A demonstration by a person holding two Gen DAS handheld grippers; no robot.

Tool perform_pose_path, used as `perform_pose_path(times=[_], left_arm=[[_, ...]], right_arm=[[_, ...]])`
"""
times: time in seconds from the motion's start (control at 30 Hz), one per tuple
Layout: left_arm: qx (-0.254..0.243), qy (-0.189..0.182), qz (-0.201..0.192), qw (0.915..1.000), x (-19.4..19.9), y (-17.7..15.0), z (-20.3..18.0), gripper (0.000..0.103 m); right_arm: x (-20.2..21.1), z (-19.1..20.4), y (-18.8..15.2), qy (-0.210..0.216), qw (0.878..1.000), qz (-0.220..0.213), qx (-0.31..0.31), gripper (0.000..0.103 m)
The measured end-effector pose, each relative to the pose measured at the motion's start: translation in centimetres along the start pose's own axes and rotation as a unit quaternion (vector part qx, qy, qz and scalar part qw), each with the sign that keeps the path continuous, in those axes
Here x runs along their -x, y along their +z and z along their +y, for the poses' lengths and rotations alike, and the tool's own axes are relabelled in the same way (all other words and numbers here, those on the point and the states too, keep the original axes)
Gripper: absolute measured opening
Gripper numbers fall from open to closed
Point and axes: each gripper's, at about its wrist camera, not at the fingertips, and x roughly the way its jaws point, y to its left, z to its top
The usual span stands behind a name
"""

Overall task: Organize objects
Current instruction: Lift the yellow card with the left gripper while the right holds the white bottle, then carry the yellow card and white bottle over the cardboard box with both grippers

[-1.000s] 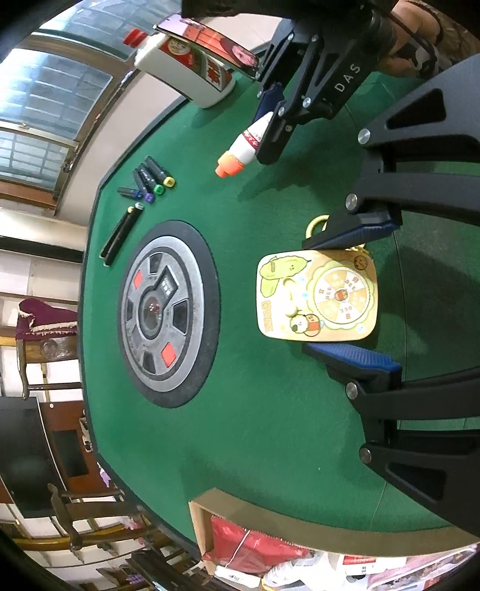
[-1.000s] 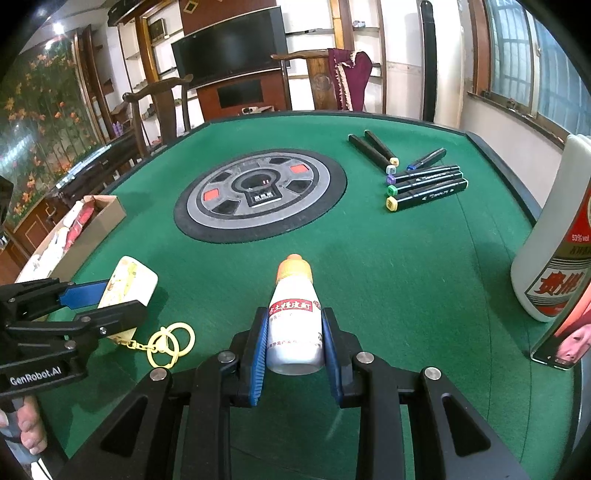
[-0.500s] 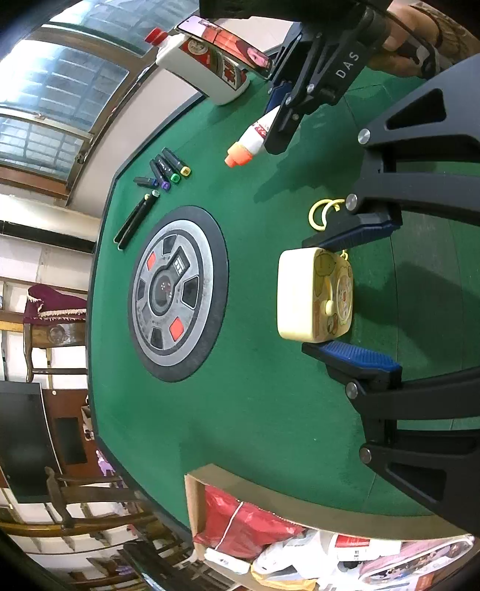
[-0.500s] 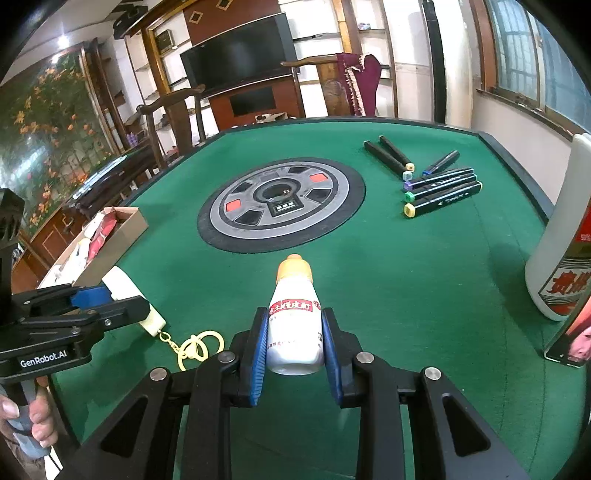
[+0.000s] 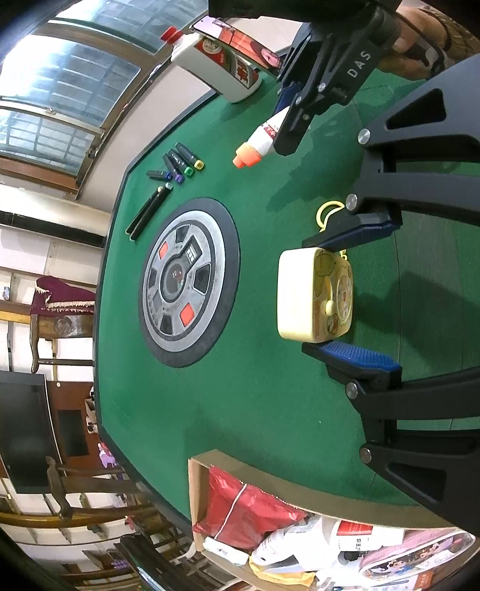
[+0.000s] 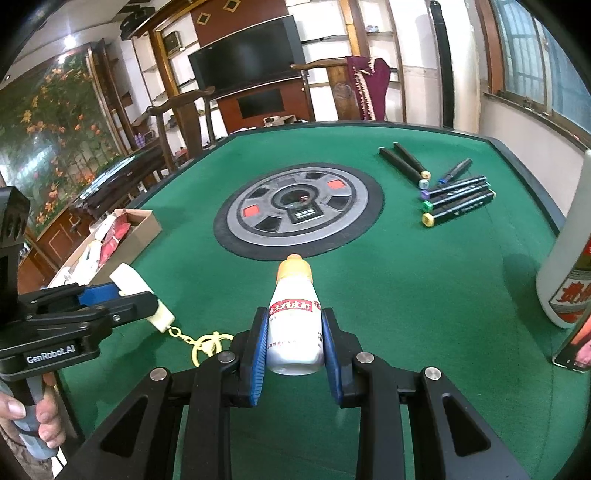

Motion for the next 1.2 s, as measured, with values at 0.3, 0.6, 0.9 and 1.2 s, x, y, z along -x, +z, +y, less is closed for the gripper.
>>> perform_pose_path(times=[0.3,0.6,0.9,1.2], left_arm=[[0.010,0.003,-0.006,0.9999,0.4,-0.1,1.2,0.046],[0.021,0.008,-0.021,0.9995,2.0,-0.2,2.7,0.046],[0.034,0.012,-0.028,0.9990,3.6,-0.8,4.2,0.046],[0.046,0.015,-0.047,0.9977,6.2,-1.3,5.7,0.046]], right_arm=[[-0.6,1.6,0.0,0.002,1.000,0.003,0.009,0.029],[-0.6,2.9,0.1,0.008,1.000,0.002,0.018,0.029],[-0.6,4.6,0.3,0.020,0.999,0.000,0.032,0.029],[-0.2,5.4,0.5,0.028,0.999,-0.005,0.038,0.029]])
